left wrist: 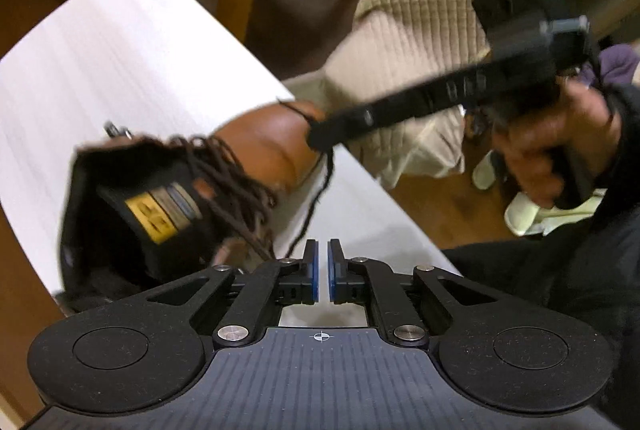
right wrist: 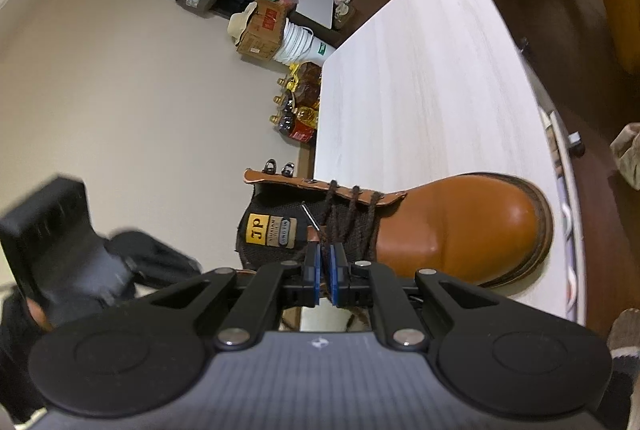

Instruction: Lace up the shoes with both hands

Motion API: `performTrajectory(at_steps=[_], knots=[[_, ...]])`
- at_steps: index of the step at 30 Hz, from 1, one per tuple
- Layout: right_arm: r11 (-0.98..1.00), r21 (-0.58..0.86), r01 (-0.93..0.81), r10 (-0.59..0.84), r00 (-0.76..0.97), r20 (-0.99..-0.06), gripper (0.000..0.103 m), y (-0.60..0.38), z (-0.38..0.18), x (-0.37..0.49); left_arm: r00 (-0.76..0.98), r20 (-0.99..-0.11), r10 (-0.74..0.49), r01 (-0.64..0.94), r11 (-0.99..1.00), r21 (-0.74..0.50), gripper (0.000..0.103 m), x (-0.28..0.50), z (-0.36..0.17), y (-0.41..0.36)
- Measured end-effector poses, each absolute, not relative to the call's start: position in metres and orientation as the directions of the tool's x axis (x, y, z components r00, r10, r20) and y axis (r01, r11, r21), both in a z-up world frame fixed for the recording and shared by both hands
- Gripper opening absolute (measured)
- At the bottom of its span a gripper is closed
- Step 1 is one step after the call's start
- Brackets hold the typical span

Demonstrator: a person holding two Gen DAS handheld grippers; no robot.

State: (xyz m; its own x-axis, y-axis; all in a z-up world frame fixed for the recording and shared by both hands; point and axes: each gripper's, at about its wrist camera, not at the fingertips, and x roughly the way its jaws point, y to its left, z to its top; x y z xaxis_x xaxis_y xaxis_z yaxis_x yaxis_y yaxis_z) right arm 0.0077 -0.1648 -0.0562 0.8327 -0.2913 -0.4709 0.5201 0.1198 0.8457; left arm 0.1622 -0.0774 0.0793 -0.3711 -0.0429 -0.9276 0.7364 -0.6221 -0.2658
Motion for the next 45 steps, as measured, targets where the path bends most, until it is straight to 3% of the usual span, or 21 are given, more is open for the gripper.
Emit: performTrajectory(at_steps=[2, 4, 6, 10, 18, 21, 29, 37, 45], knots=[[0.12, 0.849, 0.514, -0.292, 0.836, -0.465, 0.008, -0.165, -0.056, 0.01, -0.36, -0.926, -0.116, 0.775, -0.59, -0.227, 0.007, 0.167, 0.086, -0.075], [0.117, 0.852, 0.51, -0.294, 0.838, -0.461, 0.008, -0.165, -0.057, 0.012, -0.324, -0.926, -0.194, 0.815, -0.554, -0.17, 0.024, 0.168, 0.09, -0.074], [0.112, 0.854, 0.508, -0.297, 0.837, -0.459, 0.008, -0.165, -0.058, 0.013, -0.273, -0.924, -0.268, 0.852, -0.512, -0.104, 0.027, 0.163, 0.093, -0.072], [0.1, 0.858, 0.504, -0.306, 0.836, -0.456, 0.008, -0.166, -0.059, 0.013, -0.145, -0.947, -0.285, 0.893, -0.45, -0.001, 0.039, 0.146, 0.082, -0.081], [0.089, 0.857, 0.508, -0.323, 0.828, -0.458, 0.008, -0.17, -0.06, 0.007, -0.074, -0.963, -0.258, 0.867, -0.494, 0.066, 0.035, 0.129, 0.06, -0.085], [0.08, 0.857, 0.508, -0.326, 0.826, -0.459, 0.008, -0.172, -0.063, 0.004, -0.093, -0.968, -0.233, 0.835, -0.548, 0.051, 0.03, 0.125, 0.053, -0.081], [0.065, 0.879, 0.471, -0.266, 0.858, -0.44, 0.009, -0.174, -0.072, 0.016, -0.143, -0.956, -0.257, 0.83, -0.557, 0.026, 0.034, 0.137, 0.081, -0.074], [-0.119, 0.934, 0.336, -0.187, 0.917, -0.353, 0.008, -0.172, -0.1, 0.044, -0.18, -0.924, -0.339, 0.926, -0.375, -0.042, 0.036, 0.195, 0.114, -0.089], [-0.235, 0.924, 0.303, -0.146, 0.928, -0.342, 0.008, -0.171, -0.114, 0.058, -0.336, -0.916, -0.22, 0.915, -0.306, -0.262, 0.039, 0.24, 0.088, -0.124]])
